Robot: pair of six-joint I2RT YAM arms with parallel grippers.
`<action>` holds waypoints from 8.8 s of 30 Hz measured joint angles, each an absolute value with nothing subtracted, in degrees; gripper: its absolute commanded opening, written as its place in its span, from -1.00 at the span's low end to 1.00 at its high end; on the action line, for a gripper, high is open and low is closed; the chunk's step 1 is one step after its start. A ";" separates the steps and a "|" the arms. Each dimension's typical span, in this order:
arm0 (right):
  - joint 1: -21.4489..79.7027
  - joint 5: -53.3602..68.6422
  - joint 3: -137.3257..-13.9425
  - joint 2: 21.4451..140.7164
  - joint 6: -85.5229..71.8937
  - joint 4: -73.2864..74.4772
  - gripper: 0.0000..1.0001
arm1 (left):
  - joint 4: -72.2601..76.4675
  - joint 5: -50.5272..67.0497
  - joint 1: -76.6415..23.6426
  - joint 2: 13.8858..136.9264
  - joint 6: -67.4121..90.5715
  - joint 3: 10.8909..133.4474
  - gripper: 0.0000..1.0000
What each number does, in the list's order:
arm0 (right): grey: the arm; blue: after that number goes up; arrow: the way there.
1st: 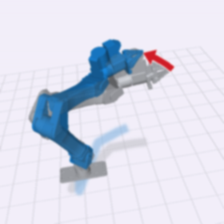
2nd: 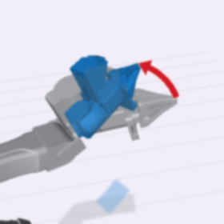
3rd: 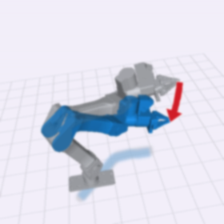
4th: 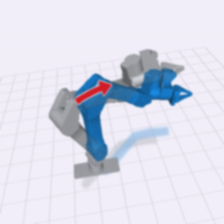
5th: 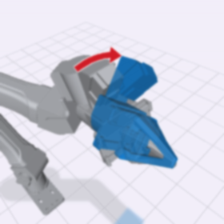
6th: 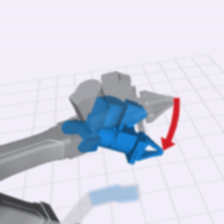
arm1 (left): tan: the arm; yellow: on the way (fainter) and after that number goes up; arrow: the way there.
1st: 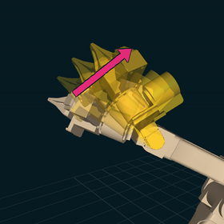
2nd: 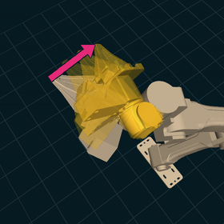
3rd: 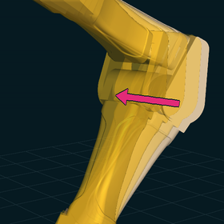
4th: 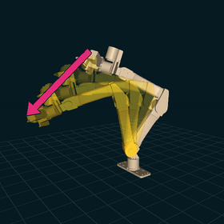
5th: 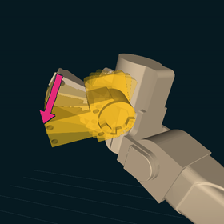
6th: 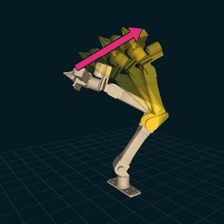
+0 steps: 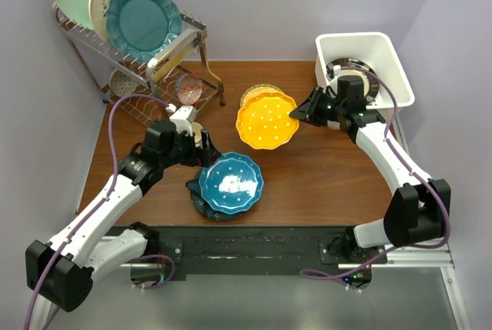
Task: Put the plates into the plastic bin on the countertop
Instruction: Place the plate in the plastic bin, then pick up the plate from the corner of the board.
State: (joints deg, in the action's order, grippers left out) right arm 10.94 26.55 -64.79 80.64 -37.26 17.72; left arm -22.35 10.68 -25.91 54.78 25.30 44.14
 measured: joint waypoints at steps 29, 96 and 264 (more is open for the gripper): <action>-8.23 26.15 -71.92 85.54 -47.70 11.09 -1.00 | -18.87 15.90 -25.91 56.62 24.45 40.38 0.87; -25.52 19.57 -82.54 108.84 -59.44 2.11 -1.00 | -16.75 21.80 -25.91 59.99 24.88 38.92 0.85; 10.61 32.60 -47.79 79.20 -38.30 9.85 0.50 | -28.93 7.53 -26.04 57.71 28.38 40.88 0.52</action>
